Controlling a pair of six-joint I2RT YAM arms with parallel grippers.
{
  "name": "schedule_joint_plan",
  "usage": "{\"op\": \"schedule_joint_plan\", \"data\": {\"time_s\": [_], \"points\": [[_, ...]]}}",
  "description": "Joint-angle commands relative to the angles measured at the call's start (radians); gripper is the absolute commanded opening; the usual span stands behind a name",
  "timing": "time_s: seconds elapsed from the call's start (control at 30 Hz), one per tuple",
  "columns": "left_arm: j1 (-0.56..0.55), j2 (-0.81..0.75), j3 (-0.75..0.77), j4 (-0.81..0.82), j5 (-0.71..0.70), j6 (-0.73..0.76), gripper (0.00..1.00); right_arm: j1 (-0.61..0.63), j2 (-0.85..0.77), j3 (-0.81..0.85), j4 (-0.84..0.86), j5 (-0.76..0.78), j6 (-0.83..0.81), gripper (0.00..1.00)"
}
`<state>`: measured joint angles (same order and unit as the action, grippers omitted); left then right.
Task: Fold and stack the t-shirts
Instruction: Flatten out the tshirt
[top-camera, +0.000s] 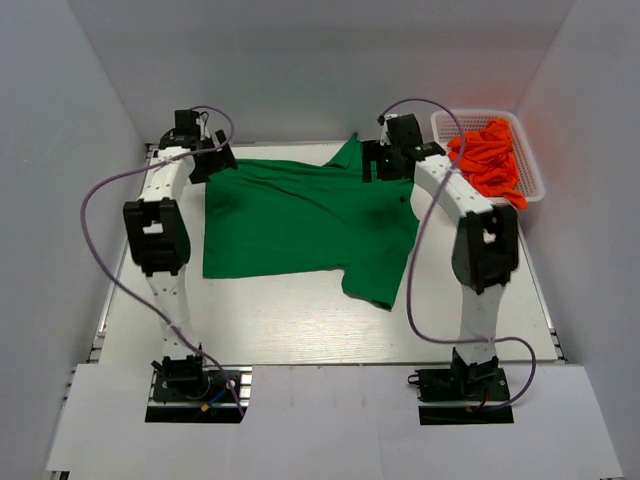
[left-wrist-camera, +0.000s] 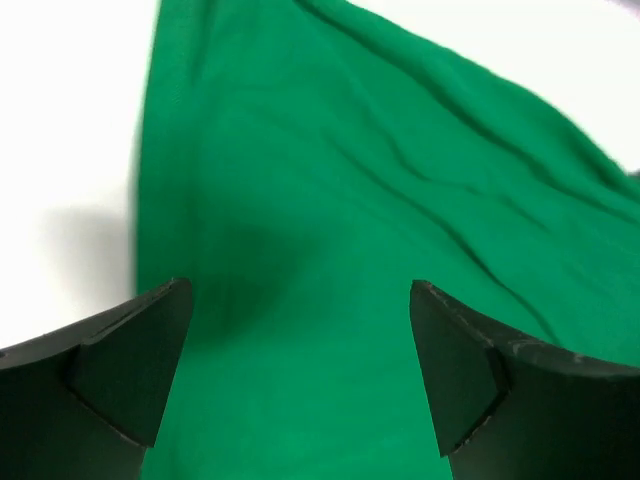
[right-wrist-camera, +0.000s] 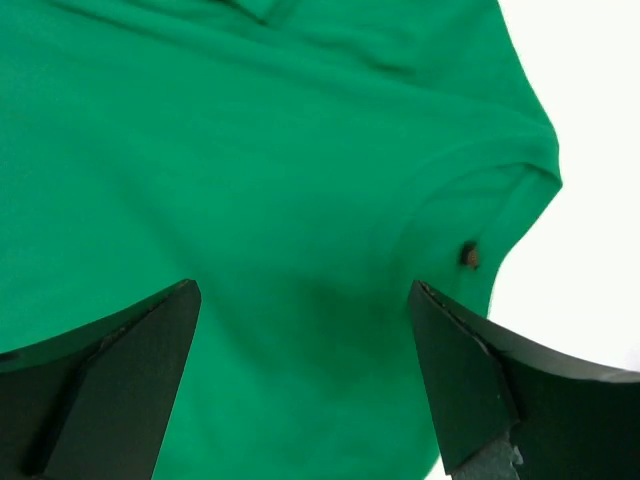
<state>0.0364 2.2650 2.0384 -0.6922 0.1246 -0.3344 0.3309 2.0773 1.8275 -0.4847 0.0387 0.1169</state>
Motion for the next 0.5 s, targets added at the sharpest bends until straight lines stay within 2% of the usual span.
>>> {"op": "schedule_joint_plan", "data": {"time_s": [0.0, 0.07, 0.1, 0.13, 0.17, 0.2, 0.27, 0.33, 0.47], "points": [[0.002, -0.322, -0.254, -0.033, -0.130, -0.046, 1.00, 0.017, -0.205, -0.197, 0.078, 0.052, 0.065, 0.90], [0.002, -0.500, -0.413, -0.033, -0.184, -0.124, 1.00, 0.023, -0.347, -0.347, 0.109, 0.070, 0.108, 0.90], [0.002, -0.554, -0.561, -0.033, -0.200, -0.158, 1.00, 0.025, -0.379, -0.450, 0.115, 0.087, 0.160, 0.90], [0.002, -0.605, -0.630, -0.046, -0.221, -0.199, 1.00, 0.023, -0.487, -0.549, 0.109, 0.090, 0.221, 0.90], [0.002, -0.654, -0.696, -0.062, -0.285, -0.312, 1.00, 0.020, -0.520, -0.597, 0.106, 0.090, 0.283, 0.90], [0.002, -0.752, -0.825, -0.082, -0.316, -0.372, 1.00, 0.023, -0.608, -0.688, 0.097, 0.070, 0.320, 0.90], [0.013, -0.850, -1.023, -0.032, -0.298, -0.399, 1.00, 0.022, -0.656, -0.802, 0.059, 0.031, 0.351, 0.90], [0.022, -0.956, -1.125, 0.041, -0.269, -0.399, 1.00, 0.023, -0.710, -0.914, 0.035, 0.007, 0.363, 0.90], [0.031, -0.974, -1.274, 0.104, -0.237, -0.430, 1.00, 0.026, -0.773, -1.025, -0.035, -0.107, 0.388, 0.90]]}}
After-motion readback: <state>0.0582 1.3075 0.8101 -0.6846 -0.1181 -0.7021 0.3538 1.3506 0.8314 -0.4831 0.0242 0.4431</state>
